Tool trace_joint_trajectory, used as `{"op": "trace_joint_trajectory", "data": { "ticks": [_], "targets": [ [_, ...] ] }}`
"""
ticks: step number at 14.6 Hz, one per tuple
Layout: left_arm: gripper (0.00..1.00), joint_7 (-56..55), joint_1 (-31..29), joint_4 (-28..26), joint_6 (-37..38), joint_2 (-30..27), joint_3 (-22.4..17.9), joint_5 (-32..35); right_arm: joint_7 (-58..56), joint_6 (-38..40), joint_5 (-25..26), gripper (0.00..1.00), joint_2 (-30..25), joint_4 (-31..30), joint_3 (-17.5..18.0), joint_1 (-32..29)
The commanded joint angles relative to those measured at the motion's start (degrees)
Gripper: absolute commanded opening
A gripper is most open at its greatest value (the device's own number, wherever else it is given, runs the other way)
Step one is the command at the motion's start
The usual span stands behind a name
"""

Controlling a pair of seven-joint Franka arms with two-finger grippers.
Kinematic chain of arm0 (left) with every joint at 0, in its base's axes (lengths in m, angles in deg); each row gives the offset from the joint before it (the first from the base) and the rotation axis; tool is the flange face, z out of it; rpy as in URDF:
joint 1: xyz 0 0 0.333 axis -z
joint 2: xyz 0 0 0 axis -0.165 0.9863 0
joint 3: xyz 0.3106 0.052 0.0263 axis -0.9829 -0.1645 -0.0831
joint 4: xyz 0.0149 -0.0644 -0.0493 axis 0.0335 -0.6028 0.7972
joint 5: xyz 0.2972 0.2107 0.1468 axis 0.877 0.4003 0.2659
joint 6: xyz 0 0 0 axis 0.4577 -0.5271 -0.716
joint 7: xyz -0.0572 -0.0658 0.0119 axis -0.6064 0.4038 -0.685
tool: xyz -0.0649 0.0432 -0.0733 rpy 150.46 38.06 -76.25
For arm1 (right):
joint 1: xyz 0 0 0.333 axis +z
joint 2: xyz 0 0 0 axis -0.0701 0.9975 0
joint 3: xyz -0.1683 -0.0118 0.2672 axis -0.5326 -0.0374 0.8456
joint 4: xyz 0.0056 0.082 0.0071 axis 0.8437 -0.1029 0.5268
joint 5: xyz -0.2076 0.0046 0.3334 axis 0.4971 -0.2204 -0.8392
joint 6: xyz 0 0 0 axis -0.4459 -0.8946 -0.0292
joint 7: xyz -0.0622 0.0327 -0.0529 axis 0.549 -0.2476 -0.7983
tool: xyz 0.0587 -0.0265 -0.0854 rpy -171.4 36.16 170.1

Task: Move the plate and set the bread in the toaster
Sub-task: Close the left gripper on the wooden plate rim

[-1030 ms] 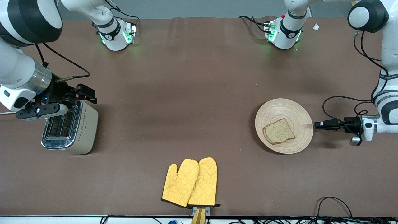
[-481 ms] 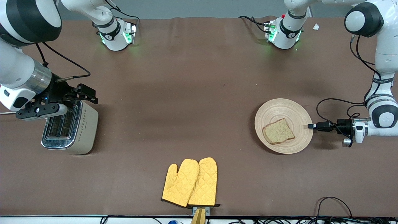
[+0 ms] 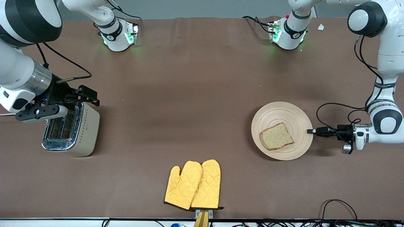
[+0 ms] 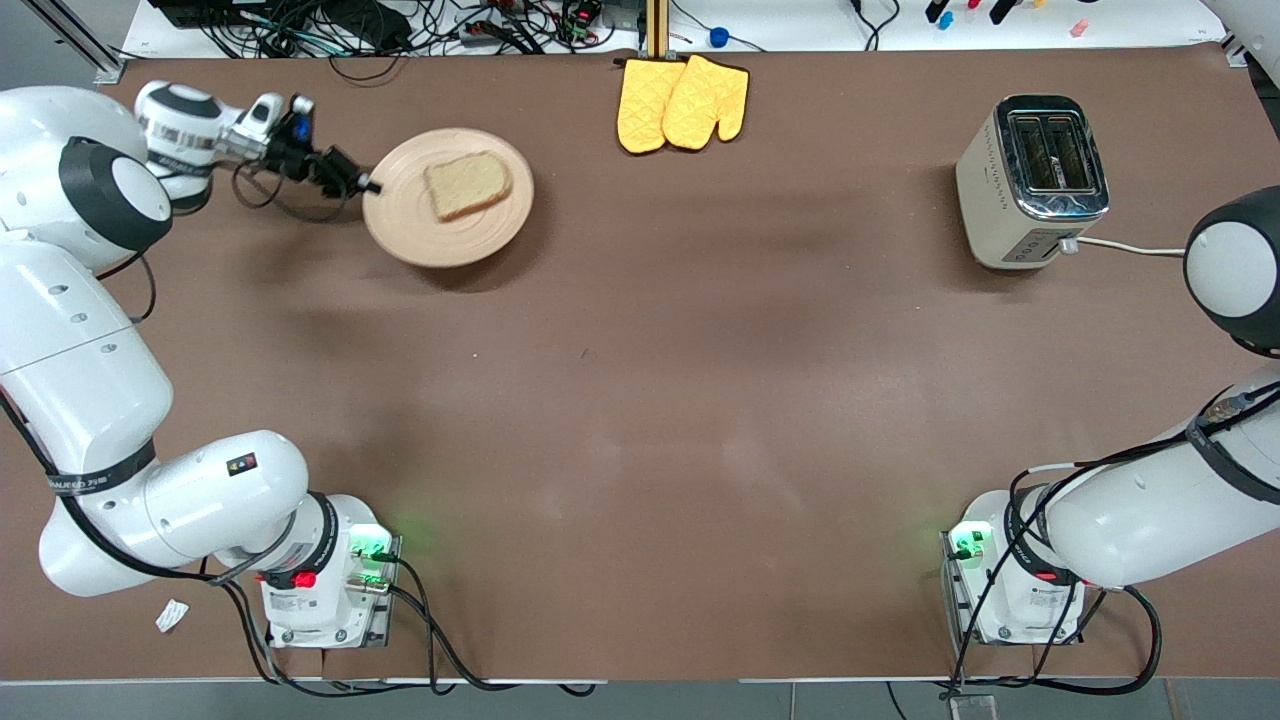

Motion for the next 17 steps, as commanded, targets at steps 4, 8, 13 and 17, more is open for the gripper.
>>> {"op": "trace_joint_trajectory", "data": {
  "ticks": [4, 8, 13, 17],
  "targets": [
    [0.00, -16.7, 3.4, -0.1, -9.3, -2.0, 18.0, -0.1, 0.9, -0.4, -0.7, 1.00, -0.2, -0.2, -0.2, 0.4],
    [0.00, -21.4, 16.9, -0.6, -22.1, -1.4, 18.2, -4.7, 0.9, -2.8, -0.6, 1.00, 4.0, -0.4, -0.2, -0.9],
    [0.00, -20.4, 28.1, -0.7, -33.1, 1.6, 18.0, -11.8, 0.7, -8.8, -0.2, 1.00, 12.3, -0.5, -0.3, 2.9],
    [0.01, -12.3, 29.9, -1.1, -37.4, 5.7, 18.0, -11.9, 0.8, -13.6, 0.1, 1.00, 17.8, -0.5, -0.3, 5.4]
  ]
}}
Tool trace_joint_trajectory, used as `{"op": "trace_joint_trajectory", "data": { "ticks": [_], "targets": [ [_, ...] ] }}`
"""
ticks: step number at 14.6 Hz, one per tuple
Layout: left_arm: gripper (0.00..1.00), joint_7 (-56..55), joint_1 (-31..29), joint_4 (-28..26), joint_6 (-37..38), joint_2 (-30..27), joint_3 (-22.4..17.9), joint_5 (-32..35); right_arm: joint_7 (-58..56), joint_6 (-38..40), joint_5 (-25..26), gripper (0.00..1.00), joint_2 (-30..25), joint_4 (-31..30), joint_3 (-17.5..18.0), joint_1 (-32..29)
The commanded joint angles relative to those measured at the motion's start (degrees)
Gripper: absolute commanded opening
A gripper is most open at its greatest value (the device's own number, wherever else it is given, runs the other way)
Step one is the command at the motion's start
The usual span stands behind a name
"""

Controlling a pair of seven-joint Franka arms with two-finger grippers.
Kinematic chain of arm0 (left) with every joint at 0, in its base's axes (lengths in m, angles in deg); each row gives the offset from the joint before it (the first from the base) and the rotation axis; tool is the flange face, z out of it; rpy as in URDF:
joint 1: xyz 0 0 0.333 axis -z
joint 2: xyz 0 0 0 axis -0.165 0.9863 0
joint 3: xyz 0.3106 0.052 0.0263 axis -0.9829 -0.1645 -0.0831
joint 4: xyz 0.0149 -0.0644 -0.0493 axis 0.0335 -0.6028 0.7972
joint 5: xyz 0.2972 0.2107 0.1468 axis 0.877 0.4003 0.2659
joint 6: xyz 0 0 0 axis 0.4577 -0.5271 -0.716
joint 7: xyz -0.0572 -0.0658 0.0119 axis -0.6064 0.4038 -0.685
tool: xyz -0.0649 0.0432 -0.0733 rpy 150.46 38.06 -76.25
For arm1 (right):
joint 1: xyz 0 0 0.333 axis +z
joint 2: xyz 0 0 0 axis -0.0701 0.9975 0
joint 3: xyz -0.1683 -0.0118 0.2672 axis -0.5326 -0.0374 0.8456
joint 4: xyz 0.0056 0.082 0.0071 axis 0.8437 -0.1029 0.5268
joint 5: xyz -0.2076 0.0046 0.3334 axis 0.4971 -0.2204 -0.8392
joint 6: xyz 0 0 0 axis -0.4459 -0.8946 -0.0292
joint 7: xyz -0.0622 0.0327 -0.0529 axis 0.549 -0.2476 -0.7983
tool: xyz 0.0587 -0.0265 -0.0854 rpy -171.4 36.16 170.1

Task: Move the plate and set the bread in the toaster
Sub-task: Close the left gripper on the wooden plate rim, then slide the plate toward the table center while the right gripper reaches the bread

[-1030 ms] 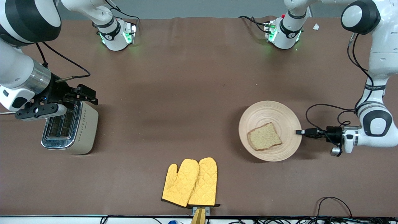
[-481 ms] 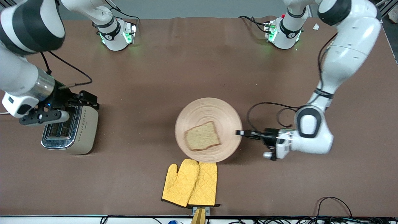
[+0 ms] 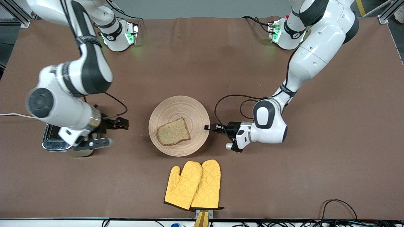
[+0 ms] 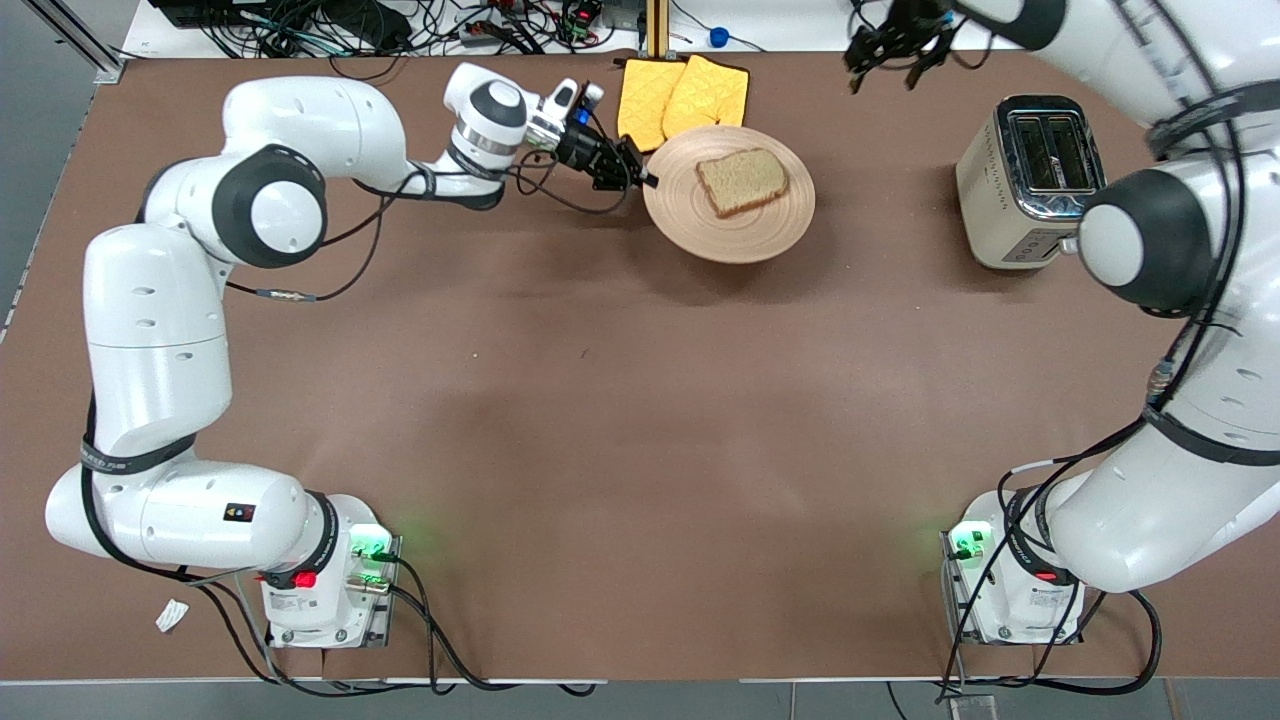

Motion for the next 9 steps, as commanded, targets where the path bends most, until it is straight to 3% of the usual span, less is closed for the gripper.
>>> {"op": "trace_joint_trajectory", "data": {
  "ticks": [1, 4, 6, 7, 8, 9],
  "targets": [
    [0.02, 4.8, -0.7, -1.0, -0.3, 1.4, 0.2, -1.8, 0.3, -1.4, 0.1, 1.00, 2.6, 0.5, -0.4, 1.4],
    [0.15, 7.7, -1.4, -3.6, -0.3, 1.4, -0.1, -1.9, 1.0, -3.6, -0.6, 1.00, 5.0, -1.1, -0.3, 3.3],
    [0.35, 7.9, -1.5, -4.4, -0.5, 0.8, -0.7, -1.4, 2.9, -11.4, -0.7, 1.00, 5.0, -6.4, -0.3, 5.8],
    [0.54, 8.0, -1.7, -4.5, -0.8, 0.6, -1.5, -1.4, 4.8, -15.1, -0.7, 1.00, 5.1, -8.6, -0.2, 6.7],
    [1.00, 8.0, -2.3, -4.5, -0.8, -0.2, -2.2, -1.2, 6.0, -17.4, -0.9, 1.00, 5.1, -9.9, -0.1, 7.3],
    [1.00, 6.9, -3.4, -4.5, -0.8, -1.4, -2.6, -1.2, 6.4, -19.2, -2.5, 1.00, 5.1, -11.0, 0.2, 8.1]
  ]
}}
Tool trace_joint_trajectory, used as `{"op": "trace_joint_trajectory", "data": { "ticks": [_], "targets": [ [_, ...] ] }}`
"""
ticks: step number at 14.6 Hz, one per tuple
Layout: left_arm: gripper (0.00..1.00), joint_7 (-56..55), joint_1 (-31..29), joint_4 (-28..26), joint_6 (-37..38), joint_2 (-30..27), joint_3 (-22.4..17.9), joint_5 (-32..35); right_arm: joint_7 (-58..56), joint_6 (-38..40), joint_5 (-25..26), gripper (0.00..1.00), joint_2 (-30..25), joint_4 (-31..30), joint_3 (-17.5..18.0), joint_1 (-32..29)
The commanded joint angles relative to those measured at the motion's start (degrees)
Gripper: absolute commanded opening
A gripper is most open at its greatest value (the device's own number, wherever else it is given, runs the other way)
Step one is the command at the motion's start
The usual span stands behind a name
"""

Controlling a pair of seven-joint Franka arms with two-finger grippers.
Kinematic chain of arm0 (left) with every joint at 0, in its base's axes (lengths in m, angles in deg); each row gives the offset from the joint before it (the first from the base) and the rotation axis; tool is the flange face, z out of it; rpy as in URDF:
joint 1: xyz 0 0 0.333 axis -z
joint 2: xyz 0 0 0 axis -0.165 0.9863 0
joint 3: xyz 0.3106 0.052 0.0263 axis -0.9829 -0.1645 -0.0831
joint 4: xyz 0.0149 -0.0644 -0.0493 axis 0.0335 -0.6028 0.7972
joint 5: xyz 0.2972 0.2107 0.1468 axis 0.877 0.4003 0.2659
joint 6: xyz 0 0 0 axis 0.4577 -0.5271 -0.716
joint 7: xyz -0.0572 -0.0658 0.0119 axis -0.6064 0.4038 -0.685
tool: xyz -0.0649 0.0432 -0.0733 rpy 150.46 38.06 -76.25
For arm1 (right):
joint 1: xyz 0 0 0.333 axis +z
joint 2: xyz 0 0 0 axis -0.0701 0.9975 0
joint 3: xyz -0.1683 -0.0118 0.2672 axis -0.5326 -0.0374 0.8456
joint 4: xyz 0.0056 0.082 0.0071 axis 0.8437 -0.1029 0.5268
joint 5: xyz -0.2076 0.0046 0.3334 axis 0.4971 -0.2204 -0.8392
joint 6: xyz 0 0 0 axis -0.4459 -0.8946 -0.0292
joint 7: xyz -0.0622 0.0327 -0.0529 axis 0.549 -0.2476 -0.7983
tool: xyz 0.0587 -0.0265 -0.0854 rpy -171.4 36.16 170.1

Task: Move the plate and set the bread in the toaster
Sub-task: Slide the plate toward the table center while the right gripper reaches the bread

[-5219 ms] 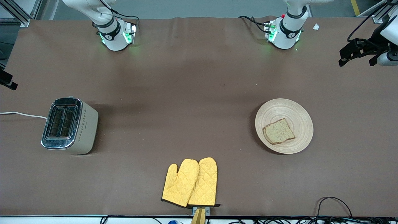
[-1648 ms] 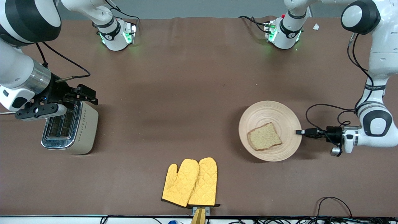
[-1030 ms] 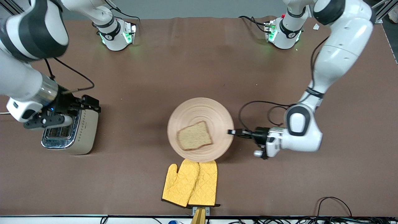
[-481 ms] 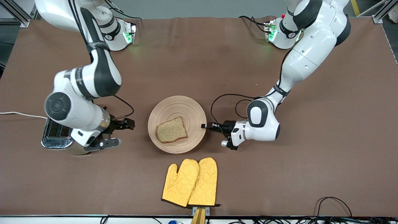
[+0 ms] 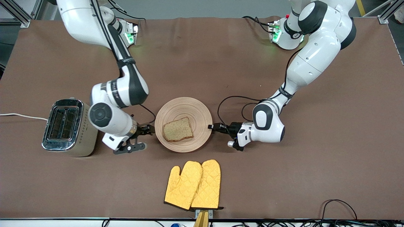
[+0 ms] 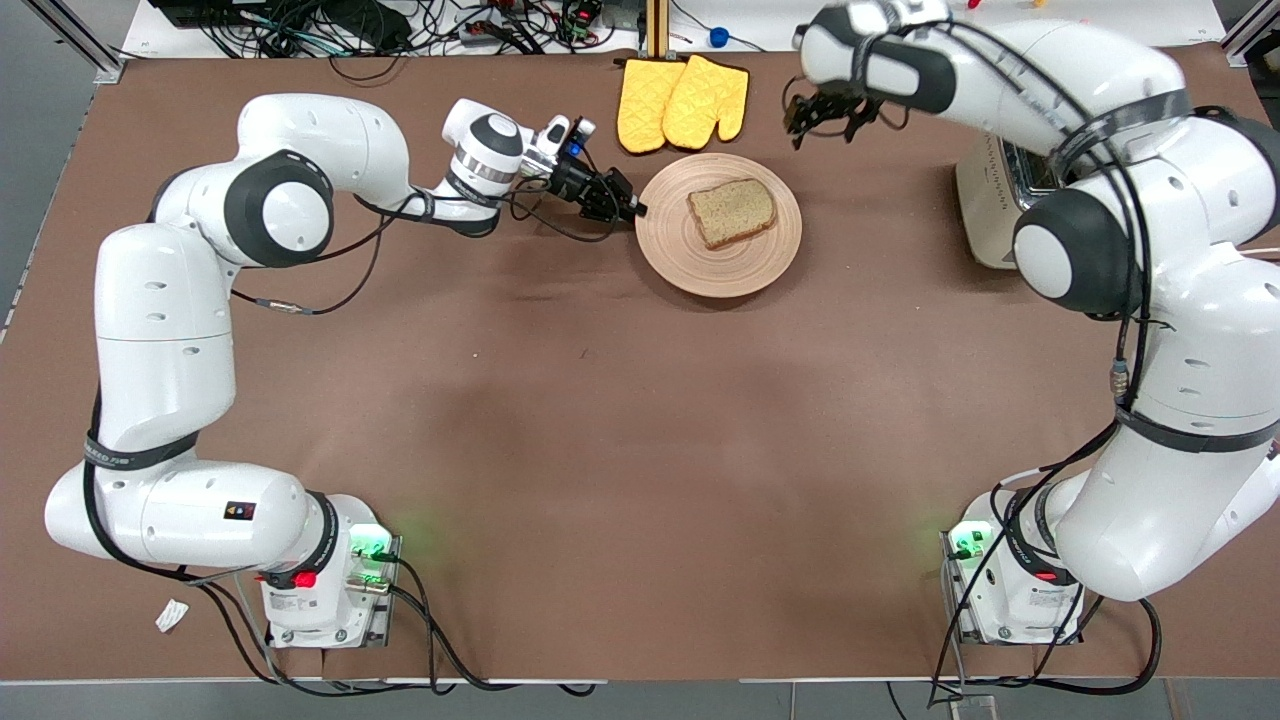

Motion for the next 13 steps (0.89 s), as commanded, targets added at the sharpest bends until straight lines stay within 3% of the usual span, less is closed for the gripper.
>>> {"op": "trace_joint_trajectory", "data": {
  "ticks": [1, 4, 7, 9, 13],
  "targets": [
    [1.00, -0.5, -2.8, -2.6, -0.1, -5.5, -1.7, -1.1, 2.0, -5.6, -5.0, 0.99, -1.5, -5.3, 0.0, 2.8],
    [1.00, -6.3, -6.8, -2.4, 2.1, -11.8, -5.2, 3.5, 2.1, -9.3, -5.9, 0.81, -0.8, -7.2, -0.1, 5.0],
    [1.00, -16.3, -11.1, -2.4, 3.8, -19.2, -4.9, 16.1, 2.1, -10.7, -6.1, 0.68, 1.0, -7.3, 0.0, 6.0],
    [1.00, -24.8, -11.4, -2.4, 7.2, -24.7, -5.4, 23.0, 2.1, -10.9, -6.1, 0.65, 1.9, -7.3, 0.0, 6.2],
    [1.00, -43.1, -12.4, -2.0, 20.8, -36.9, -5.8, 44.1, 2.1, -11.3, -6.2, 0.49, 2.3, -7.2, 0.0, 6.4]
  ]
}}
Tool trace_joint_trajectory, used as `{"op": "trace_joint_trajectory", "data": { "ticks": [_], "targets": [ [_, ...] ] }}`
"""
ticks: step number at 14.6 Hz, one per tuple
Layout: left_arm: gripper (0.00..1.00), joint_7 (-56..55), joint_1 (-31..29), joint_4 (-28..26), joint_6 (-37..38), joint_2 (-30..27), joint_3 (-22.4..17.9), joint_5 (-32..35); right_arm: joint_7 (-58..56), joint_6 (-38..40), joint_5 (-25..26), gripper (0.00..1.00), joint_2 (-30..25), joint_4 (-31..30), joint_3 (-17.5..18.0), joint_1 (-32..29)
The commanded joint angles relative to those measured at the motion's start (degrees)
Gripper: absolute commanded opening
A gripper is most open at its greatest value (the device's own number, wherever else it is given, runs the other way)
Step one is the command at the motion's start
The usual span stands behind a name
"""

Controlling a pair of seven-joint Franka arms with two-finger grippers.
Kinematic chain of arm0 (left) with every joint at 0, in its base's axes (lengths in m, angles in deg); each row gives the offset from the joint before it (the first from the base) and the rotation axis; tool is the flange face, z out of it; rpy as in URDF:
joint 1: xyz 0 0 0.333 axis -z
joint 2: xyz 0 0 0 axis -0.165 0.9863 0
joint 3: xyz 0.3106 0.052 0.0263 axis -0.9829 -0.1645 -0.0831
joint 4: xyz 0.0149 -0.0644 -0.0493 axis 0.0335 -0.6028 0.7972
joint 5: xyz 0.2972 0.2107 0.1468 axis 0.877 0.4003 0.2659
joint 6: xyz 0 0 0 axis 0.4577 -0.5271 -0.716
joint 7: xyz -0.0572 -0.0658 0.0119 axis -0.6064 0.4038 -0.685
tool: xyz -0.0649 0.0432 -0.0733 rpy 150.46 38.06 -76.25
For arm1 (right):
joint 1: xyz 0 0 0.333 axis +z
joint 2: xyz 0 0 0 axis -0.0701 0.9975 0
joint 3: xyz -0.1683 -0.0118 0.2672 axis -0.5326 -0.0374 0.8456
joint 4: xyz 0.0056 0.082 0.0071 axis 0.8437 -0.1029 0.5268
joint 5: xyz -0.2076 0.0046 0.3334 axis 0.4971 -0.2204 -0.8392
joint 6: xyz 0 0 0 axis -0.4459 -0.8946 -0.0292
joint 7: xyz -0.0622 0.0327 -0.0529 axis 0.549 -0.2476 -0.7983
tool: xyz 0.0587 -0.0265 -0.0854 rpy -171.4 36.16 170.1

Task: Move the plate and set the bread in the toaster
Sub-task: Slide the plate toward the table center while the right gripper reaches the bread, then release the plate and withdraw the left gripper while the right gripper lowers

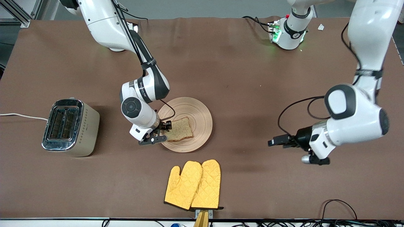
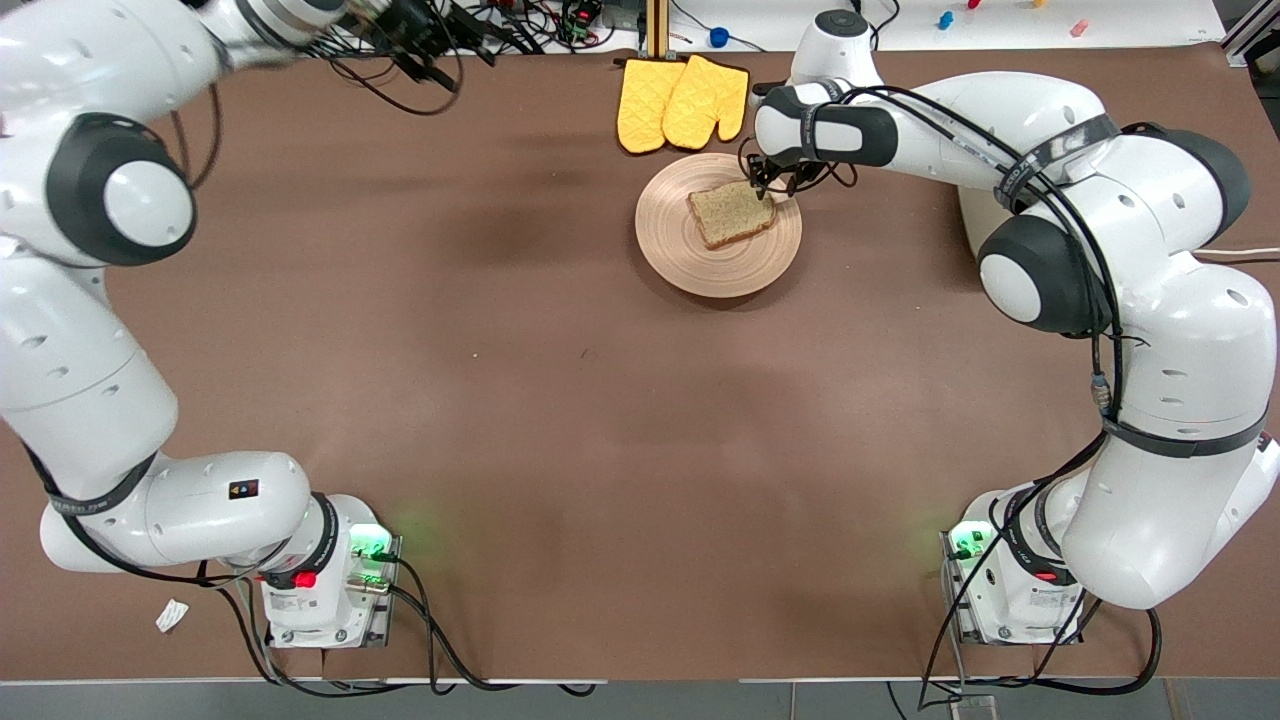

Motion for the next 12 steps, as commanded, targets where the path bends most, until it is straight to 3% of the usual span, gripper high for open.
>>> {"op": "trace_joint_trajectory", "data": {
  "ticks": [1, 4, 7, 8, 10, 12],
  "targets": [
    [1.00, -7.3, 0.2, -1.5, 8.6, -9.8, -1.2, 10.3, 0.5, -0.5, -1.1, 0.46, -0.4, -0.5, -0.3, 0.5],
    [1.00, -6.7, -2.3, 3.8, 20.4, -14.0, -1.1, 17.8, 0.5, -0.5, -1.6, 0.39, 0.1, -0.5, -0.3, 0.5],
    [1.00, -6.1, -3.9, 4.4, 22.8, -19.4, -2.0, 19.8, 0.5, -0.7, -2.4, 0.37, 0.3, -0.4, -0.3, 0.5],
    [1.00, -5.5, -2.4, 4.3, 22.9, -20.7, -4.8, 19.8, 0.5, -0.8, -2.4, 0.36, 0.5, -0.4, -0.3, 0.5],
    [1.00, -3.0, 5.3, 3.7, 26.5, -23.7, -14.5, 19.9, 0.5, -0.8, -2.4, 0.36, 0.8, -0.3, -0.3, 0.5],
    [1.00, 1.2, 8.5, 3.2, 30.2, -25.8, -19.2, 19.8, 0.5, -1.3, -2.5, 0.35, 1.0, -0.3, -0.3, 0.5]
  ]
}}
